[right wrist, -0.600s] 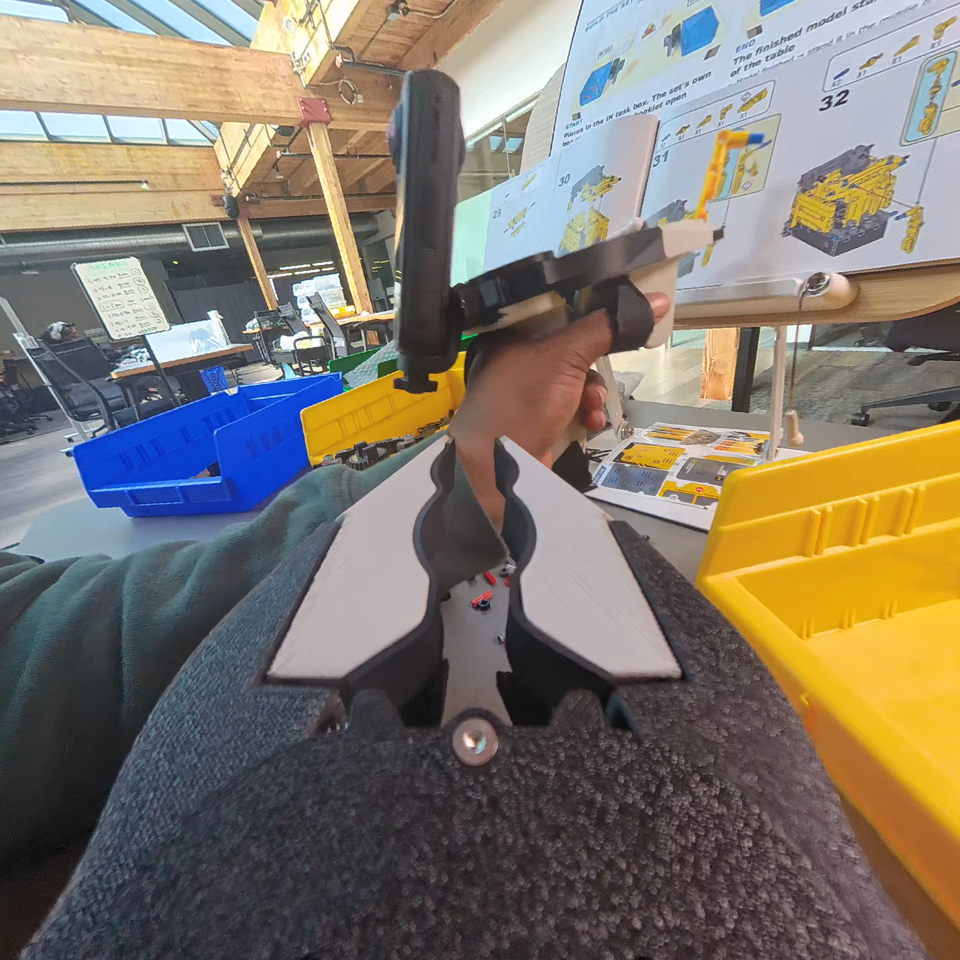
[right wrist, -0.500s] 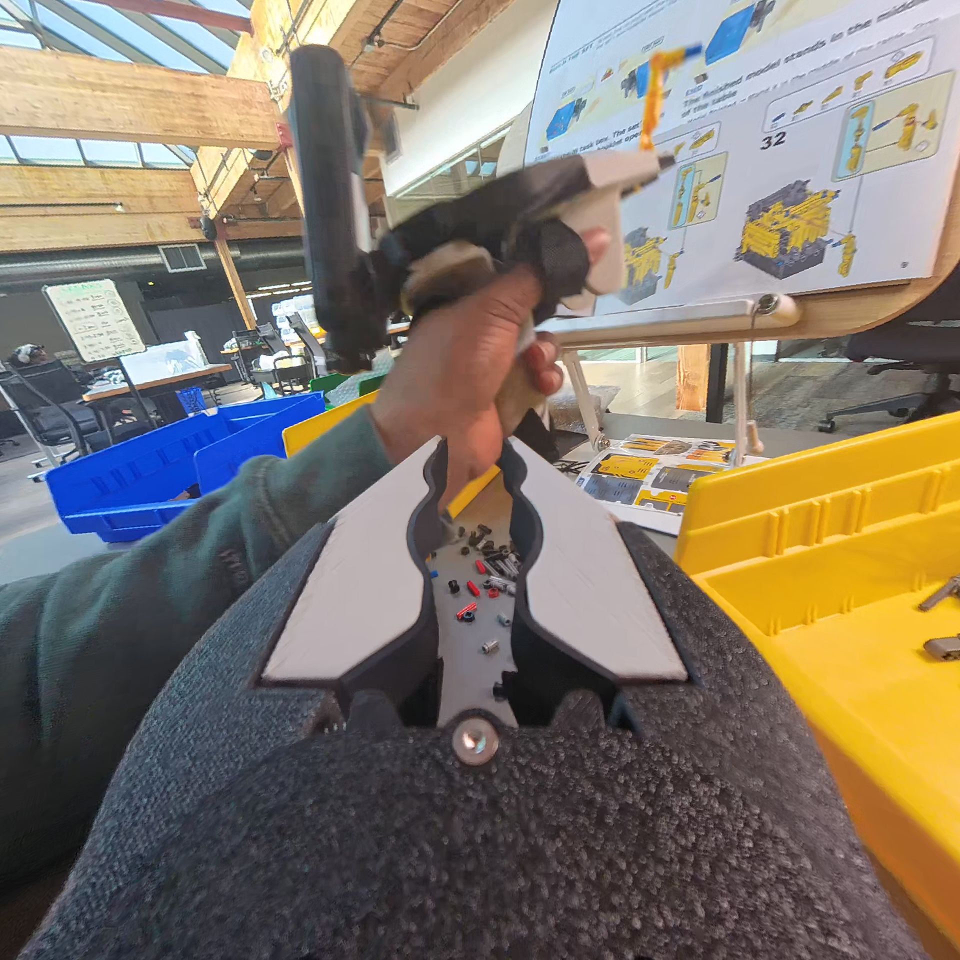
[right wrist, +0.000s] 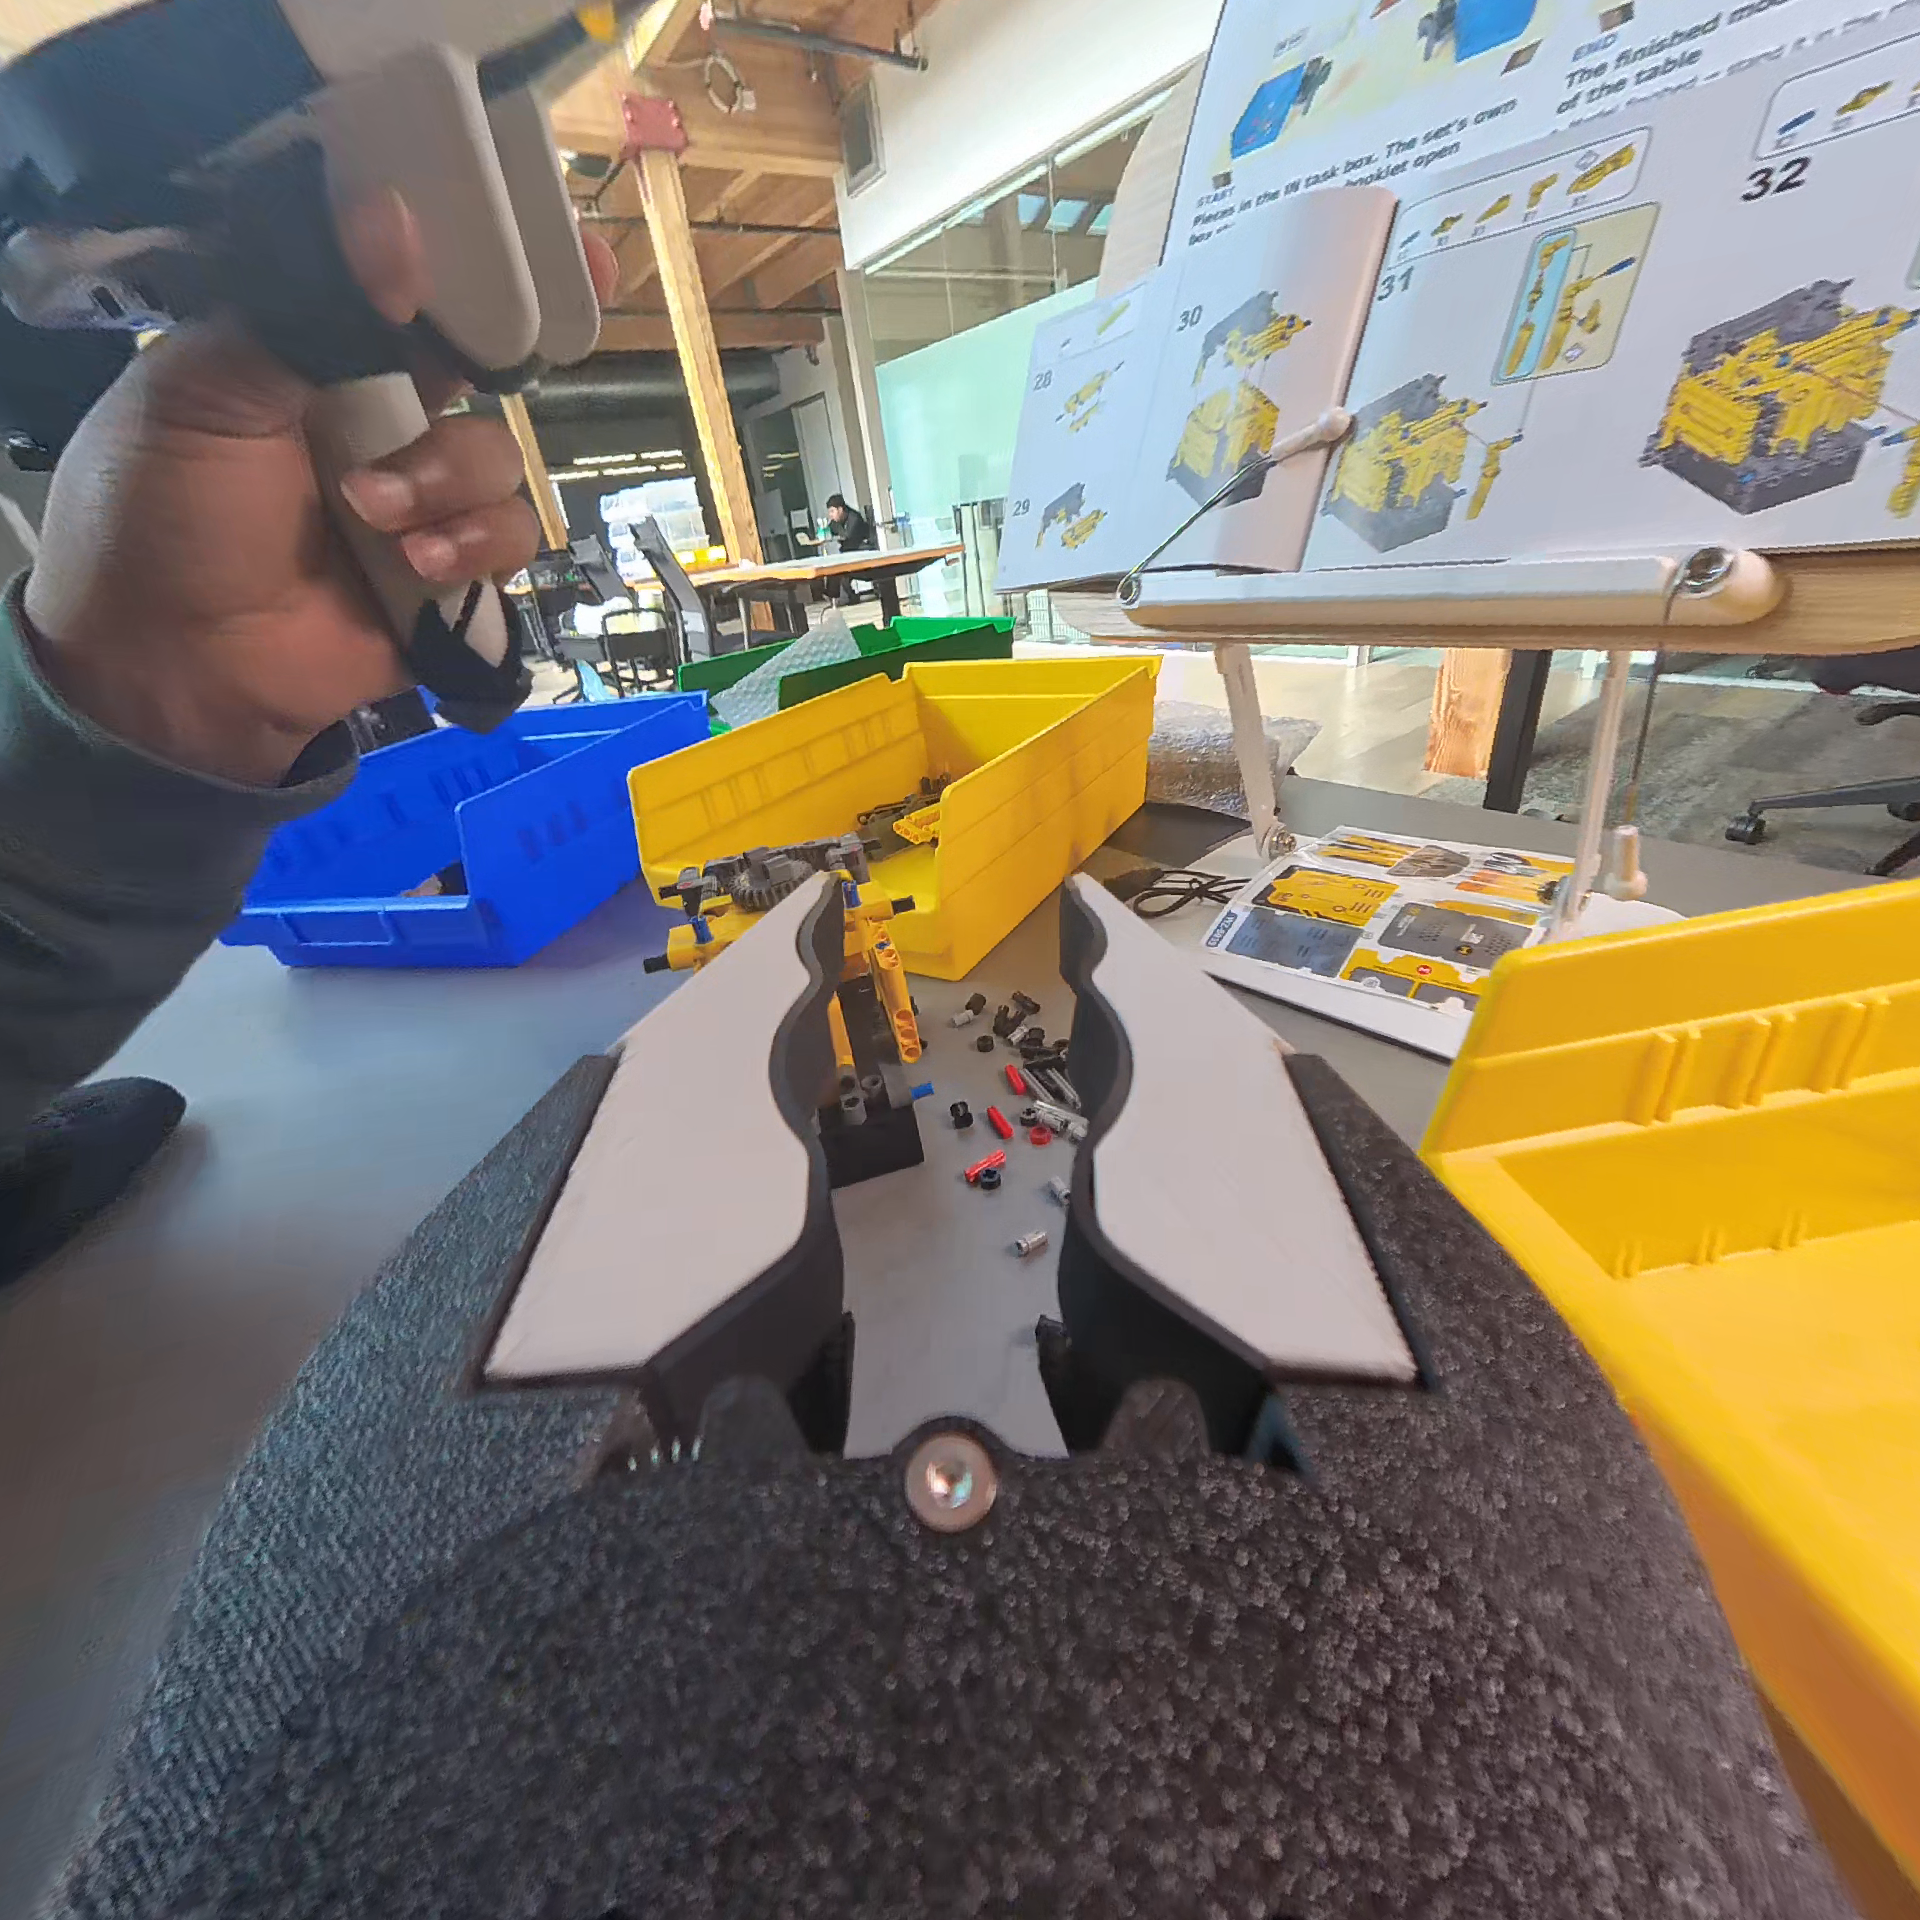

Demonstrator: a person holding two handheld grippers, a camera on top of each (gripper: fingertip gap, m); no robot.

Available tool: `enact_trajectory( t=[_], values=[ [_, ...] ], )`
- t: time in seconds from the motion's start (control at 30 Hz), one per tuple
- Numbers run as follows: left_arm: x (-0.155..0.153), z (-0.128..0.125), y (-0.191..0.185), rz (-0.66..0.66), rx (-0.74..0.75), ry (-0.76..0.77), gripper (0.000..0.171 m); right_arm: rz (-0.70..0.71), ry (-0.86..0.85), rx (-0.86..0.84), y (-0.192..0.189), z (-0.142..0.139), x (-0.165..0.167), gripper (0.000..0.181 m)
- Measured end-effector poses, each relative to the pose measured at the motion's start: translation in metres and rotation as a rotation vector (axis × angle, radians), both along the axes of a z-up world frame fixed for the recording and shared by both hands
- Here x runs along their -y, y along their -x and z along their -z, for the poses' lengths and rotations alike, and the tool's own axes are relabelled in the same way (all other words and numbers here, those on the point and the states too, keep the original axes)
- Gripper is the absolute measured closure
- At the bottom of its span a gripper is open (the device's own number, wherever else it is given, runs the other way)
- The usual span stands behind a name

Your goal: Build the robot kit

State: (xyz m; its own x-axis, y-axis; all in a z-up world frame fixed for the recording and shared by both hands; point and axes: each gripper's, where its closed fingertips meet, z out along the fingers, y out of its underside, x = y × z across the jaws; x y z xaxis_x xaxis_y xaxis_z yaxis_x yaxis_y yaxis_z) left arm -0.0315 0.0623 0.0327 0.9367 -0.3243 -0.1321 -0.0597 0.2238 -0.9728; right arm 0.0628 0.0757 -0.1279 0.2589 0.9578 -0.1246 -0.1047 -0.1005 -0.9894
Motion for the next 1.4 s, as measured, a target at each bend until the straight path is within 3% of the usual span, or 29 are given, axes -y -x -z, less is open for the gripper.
enact_trajectory(
  t=[0.1, 0.27, 0.5, 0.63, 0.97, 1.2, 1.4],
  values=[
    [0.013, 0.035, 0.003, 0.018, -0.037, 0.098, 0.163, -0.050, 0.011, 0.007, 0.008, 0.005, 0.008, 0.141],
    [0.030, 0.077, 0.006, 0.010, -0.053, 0.131, 0.163, -0.077, 0.020, -0.017, 0.010, 0.000, 0.015, 0.142],
    [0.011, 0.123, -0.029, 0.114, -0.034, 0.191, 0.163, -0.130, -0.035, -0.067, 0.037, -0.030, 0.033, 0.142],
    [-0.005, 0.108, -0.032, 0.127, -0.028, 0.175, 0.163, -0.116, -0.054, -0.050, 0.040, -0.018, 0.026, 0.142],
    [-0.033, 0.035, -0.004, 0.070, -0.035, 0.027, 0.163, -0.101, 0.033, -0.048, 0.034, -0.002, 0.010, 0.144],
    [-0.046, 0.047, -0.005, 0.030, -0.080, 0.072, 0.163, -0.045, -0.035, -0.017, 0.029, -0.003, 0.011, 0.144],
    [-0.076, 0.039, -0.005, -0.002, -0.087, 0.091, 0.163, 0.017, -0.028, -0.029, 0.014, -0.004, -0.002, 0.145]
  ],
)
